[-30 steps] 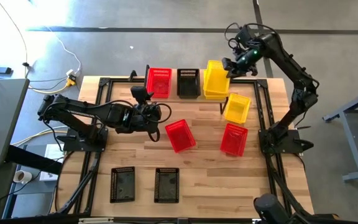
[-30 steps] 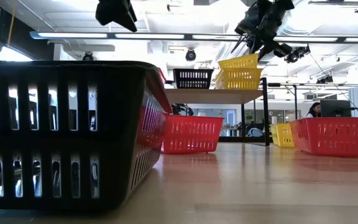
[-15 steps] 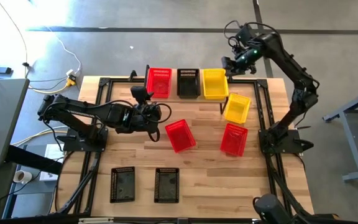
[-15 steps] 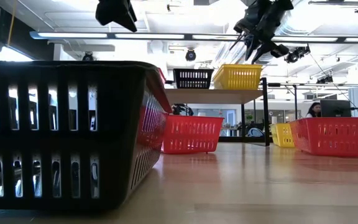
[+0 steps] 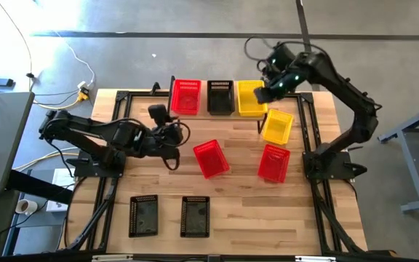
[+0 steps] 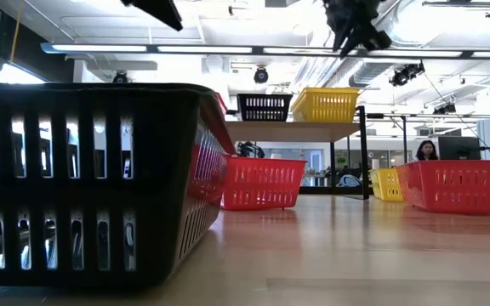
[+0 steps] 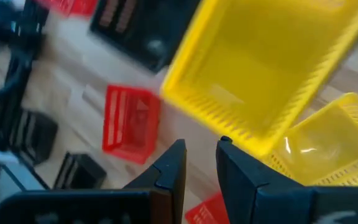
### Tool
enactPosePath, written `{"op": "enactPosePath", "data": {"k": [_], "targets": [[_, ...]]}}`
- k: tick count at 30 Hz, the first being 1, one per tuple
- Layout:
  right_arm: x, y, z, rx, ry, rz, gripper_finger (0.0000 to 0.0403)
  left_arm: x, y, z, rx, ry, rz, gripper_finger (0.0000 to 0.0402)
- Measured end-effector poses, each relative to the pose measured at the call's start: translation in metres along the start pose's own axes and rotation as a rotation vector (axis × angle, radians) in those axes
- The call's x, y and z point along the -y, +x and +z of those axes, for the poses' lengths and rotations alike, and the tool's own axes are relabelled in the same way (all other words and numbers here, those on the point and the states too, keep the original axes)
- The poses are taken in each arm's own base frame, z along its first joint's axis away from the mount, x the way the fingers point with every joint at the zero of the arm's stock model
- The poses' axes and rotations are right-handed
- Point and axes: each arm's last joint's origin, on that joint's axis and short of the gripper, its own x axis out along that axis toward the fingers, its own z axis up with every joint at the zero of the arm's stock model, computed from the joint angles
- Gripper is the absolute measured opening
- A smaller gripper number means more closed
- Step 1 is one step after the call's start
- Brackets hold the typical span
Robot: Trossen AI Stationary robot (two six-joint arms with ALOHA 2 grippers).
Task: Stack baskets on shelf by color
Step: Stack the left black bin on the top of the black bin on the shelf
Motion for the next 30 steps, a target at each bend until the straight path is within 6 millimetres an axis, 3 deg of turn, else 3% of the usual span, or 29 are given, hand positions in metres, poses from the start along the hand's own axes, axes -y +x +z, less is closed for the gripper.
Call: {"op": "enactPosePath", "data": {"k": [10,16,22,30], "targets": [[-0.074,0.018,-0.047,-0.049,-0.143,0.062,0.0075,-0.002,-0.029,-0.020,-0.041,-0.237,-0.372,0.0204],[-0.114,0.022,-0.080,-0.005,-0.194,0.120,0.0075,0.010,-0.043,-0.024,-0.117,-0.298,-0.603,0.0204],[-0.151,0.020,-0.113,0.077,-0.238,0.229,0.0075,0.024,-0.063,-0.031,-0.167,-0.290,-0.689,0.0204],[-0.185,0.016,-0.150,0.165,-0.299,0.361,0.0075,0.048,-0.088,-0.045,-0.221,-0.299,-0.771,0.0204]]}}
